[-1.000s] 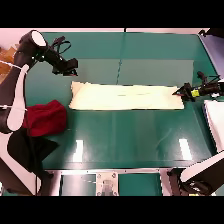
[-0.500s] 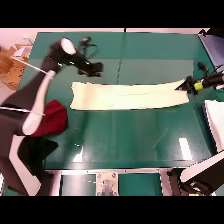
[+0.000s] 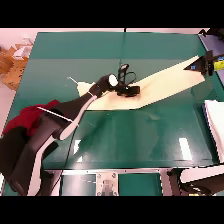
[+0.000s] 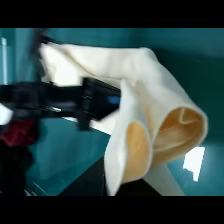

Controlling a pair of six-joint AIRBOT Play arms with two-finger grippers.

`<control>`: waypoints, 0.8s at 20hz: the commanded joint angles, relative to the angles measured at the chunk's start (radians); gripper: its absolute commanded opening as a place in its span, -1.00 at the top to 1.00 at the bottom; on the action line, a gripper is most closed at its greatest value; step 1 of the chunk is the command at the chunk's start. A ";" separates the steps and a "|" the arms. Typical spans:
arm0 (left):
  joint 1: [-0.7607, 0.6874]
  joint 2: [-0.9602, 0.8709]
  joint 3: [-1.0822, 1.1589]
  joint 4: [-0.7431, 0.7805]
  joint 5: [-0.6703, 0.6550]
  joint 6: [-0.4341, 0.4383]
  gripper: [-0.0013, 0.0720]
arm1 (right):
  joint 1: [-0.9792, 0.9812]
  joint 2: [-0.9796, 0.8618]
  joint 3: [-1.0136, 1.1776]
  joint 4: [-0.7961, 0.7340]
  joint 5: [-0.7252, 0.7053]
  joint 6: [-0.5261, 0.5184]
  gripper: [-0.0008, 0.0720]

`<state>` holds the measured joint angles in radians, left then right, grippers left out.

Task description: Fold the shirts.

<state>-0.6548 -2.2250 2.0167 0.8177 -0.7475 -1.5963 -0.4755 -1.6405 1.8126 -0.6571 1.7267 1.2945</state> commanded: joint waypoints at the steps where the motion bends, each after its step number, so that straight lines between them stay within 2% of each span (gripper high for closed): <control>1: -0.047 -0.042 0.015 -0.079 0.075 0.000 0.91 | 0.005 0.035 0.004 0.090 0.010 0.004 0.95; 4: -0.024 -0.019 0.017 -0.089 0.054 0.003 0.91 | 0.005 0.034 0.000 0.080 0.009 0.004 0.95; 6: 0.026 0.029 0.017 -0.075 -0.035 0.055 0.91 | 0.005 0.035 0.000 0.081 0.009 0.010 0.94; 9: 0.159 0.157 0.017 0.075 -0.320 0.058 0.91 | 0.039 0.035 0.000 0.084 0.006 0.054 0.95; 12: 0.308 0.289 0.017 0.334 -0.608 -0.007 0.91 | 0.138 0.035 0.000 0.085 -0.043 0.105 0.94; 14: 0.397 0.351 0.017 0.456 -0.740 -0.011 0.91 | 0.247 0.035 0.000 0.077 -0.106 0.154 0.94; 16: 0.480 0.388 0.016 0.493 -0.816 -0.008 0.90 | 0.386 0.034 -0.004 0.019 -0.224 0.219 0.94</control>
<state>-0.2920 -1.9114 2.0335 1.1614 -1.3548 -1.5932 -0.2317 -1.6062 1.8118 -0.5888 1.6306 1.4284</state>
